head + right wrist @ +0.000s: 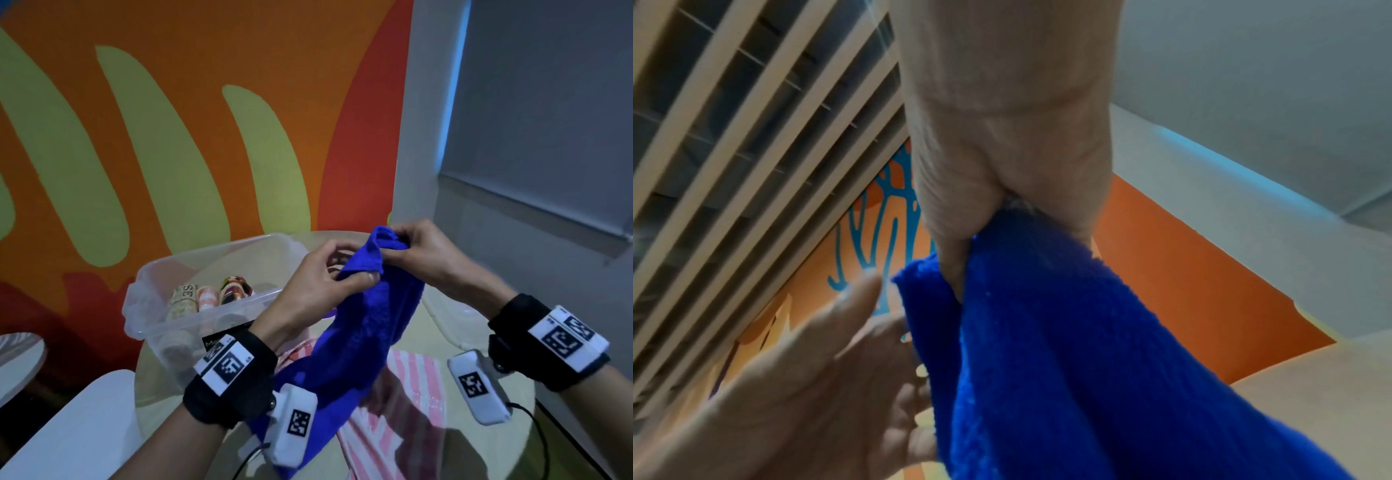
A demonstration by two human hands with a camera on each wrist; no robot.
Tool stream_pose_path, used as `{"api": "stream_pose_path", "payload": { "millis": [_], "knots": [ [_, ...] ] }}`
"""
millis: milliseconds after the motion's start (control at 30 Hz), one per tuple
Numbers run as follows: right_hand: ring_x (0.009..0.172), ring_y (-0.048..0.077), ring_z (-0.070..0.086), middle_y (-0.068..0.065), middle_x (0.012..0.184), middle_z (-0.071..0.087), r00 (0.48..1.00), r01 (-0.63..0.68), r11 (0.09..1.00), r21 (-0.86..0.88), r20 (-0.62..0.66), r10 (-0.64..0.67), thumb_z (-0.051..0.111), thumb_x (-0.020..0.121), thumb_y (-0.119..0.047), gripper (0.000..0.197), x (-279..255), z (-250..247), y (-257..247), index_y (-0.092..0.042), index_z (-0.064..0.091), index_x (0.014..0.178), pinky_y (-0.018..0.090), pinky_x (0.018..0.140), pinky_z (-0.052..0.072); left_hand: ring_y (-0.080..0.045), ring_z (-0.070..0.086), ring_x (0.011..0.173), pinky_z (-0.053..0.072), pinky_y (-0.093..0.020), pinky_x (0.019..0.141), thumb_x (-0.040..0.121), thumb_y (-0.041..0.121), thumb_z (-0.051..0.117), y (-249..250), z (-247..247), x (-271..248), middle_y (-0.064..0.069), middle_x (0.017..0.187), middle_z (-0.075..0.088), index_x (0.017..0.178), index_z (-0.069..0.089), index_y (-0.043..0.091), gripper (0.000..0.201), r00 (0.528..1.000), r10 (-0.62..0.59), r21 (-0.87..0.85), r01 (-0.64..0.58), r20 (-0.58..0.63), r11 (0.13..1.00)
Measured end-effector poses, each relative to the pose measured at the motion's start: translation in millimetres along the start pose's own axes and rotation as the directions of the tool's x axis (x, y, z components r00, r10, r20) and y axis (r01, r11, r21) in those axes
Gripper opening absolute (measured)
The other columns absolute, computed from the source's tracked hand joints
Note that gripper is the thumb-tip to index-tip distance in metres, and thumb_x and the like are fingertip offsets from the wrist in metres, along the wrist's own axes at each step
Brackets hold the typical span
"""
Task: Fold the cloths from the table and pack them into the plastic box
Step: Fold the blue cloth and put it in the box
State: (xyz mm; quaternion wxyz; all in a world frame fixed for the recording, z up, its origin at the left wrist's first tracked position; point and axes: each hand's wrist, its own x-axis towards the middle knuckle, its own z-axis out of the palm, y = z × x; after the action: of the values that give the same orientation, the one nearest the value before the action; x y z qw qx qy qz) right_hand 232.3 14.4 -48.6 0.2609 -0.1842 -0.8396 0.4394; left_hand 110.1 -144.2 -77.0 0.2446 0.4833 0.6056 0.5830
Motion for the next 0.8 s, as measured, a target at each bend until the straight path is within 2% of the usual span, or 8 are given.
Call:
{"api": "stream_pose_path", "payload": {
  "millis": [100,233,300,400,533,633,700,800],
  "knots": [
    [0.062,0.014,0.055,0.005,0.065,0.063,1.000,-0.004,1.000,0.004,-0.006,0.004,0.073,0.085,-0.011,0.015,-2,-1,-7,0.002,0.066,0.080,0.032,0.062,0.042,-0.003,0.066,0.113,0.056,-0.026,0.095,0.084,0.019,0.084,5,3,3,0.008,0.120,0.072,0.131,0.060,0.031,0.053,0.995,0.054,0.133,-0.066,0.088,0.989],
    [0.069,0.021,0.055,0.016,0.073,0.058,0.999,0.050,0.967,0.249,-0.017,-0.047,0.075,0.081,-0.004,0.026,-2,-10,-13,0.013,0.056,0.085,0.035,0.066,0.042,-0.012,0.074,0.093,0.057,-0.026,0.082,0.097,0.005,0.066,12,2,18,-0.003,0.102,0.079,0.111,0.075,0.009,0.017,0.981,0.144,0.090,-0.133,-0.127,0.987],
    [0.075,0.026,0.061,0.023,0.082,0.064,0.998,0.049,0.935,0.351,0.007,-0.055,0.078,0.083,0.001,0.030,-3,-16,-15,0.015,0.055,0.095,0.035,0.068,0.050,-0.017,0.074,0.089,0.058,-0.035,0.081,0.102,0.012,0.062,16,-6,22,-0.007,0.098,0.080,0.107,0.077,0.007,0.016,0.975,0.117,0.015,-0.117,-0.186,0.993],
    [0.086,0.030,0.065,0.029,0.096,0.069,0.994,-0.001,0.920,0.391,0.102,-0.042,0.079,0.083,-0.012,0.041,-6,-19,-14,0.014,0.060,0.109,0.036,0.078,0.055,-0.033,0.074,0.095,0.057,-0.049,0.085,0.106,0.024,0.057,21,-17,26,-0.015,0.100,0.078,0.107,0.076,0.004,0.027,0.975,0.092,-0.041,-0.103,-0.200,0.994],
    [0.085,0.028,0.058,0.020,0.091,0.066,0.996,-0.018,0.922,0.386,0.084,-0.015,0.076,0.084,-0.026,0.050,-4,-26,-16,0.016,0.062,0.106,0.029,0.068,0.052,-0.019,0.062,0.071,0.046,-0.034,0.065,0.103,0.034,0.060,33,-23,26,-0.012,0.082,0.070,0.097,0.071,-0.006,0.043,0.970,0.109,-0.015,-0.115,-0.219,0.993],
    [0.085,0.028,0.060,0.017,0.092,0.067,0.996,0.018,0.925,0.380,0.079,-0.052,0.074,0.088,-0.027,0.047,-2,-32,-26,0.014,0.061,0.107,0.031,0.069,0.051,-0.020,0.063,0.073,0.048,-0.033,0.066,0.103,0.032,0.061,44,-22,27,-0.021,0.084,0.072,0.096,0.072,-0.005,0.039,0.978,0.112,0.006,-0.113,-0.175,0.994],
    [0.080,0.022,0.067,0.012,0.088,0.071,0.990,0.052,0.943,0.328,0.110,-0.093,0.073,0.091,-0.017,0.028,-3,-29,-36,0.007,0.065,0.105,0.026,0.067,0.053,-0.025,0.065,0.078,0.047,-0.040,0.073,0.102,0.031,0.062,54,-15,25,-0.031,0.098,0.070,0.101,0.071,-0.006,0.038,0.988,0.122,0.006,-0.122,-0.098,0.993],
    [0.069,0.017,0.064,0.008,0.077,0.069,0.995,0.099,0.955,0.279,-0.020,-0.098,0.071,0.094,-0.008,0.007,3,-28,-39,-0.002,0.069,0.093,0.024,0.060,0.049,-0.024,0.075,0.091,0.057,-0.036,0.081,0.096,0.027,0.072,58,-11,15,-0.015,0.103,0.078,0.110,0.071,0.009,0.023,0.994,0.035,0.042,-0.040,0.104,0.998]
  ]
}}
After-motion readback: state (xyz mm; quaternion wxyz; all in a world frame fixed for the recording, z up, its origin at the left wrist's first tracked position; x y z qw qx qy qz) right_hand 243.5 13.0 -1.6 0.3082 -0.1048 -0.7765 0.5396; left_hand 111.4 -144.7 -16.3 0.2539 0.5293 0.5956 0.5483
